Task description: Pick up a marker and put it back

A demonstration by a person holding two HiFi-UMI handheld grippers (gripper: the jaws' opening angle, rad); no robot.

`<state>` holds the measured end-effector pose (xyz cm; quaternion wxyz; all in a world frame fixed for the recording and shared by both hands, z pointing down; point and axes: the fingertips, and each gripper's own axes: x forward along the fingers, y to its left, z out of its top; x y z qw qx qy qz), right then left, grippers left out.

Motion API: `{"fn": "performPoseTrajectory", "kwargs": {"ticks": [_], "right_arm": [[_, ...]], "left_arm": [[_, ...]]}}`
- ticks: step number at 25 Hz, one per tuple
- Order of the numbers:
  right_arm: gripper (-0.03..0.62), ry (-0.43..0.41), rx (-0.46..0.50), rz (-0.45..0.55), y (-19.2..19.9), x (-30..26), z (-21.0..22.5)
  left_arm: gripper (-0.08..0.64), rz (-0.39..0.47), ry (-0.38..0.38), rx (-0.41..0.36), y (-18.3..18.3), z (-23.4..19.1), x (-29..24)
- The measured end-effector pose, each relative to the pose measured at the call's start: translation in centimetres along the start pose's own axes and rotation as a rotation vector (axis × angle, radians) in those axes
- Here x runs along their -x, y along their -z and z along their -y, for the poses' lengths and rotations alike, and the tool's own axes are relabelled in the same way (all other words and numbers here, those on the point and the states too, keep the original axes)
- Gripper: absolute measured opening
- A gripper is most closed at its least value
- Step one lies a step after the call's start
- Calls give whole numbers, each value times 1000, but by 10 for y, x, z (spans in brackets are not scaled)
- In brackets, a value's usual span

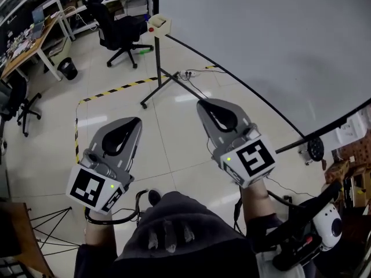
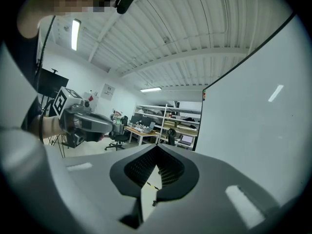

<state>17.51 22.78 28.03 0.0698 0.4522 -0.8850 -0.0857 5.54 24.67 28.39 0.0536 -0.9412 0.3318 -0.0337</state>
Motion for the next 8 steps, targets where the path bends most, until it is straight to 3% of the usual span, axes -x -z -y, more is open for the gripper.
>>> {"fn": "performPoseTrajectory", "kwargs": {"ticks": [8], "right_arm": [[0, -13, -4, -15, -11, 6, 3]], "left_arm": [[6, -7, -14, 9, -14, 4, 4]]}}
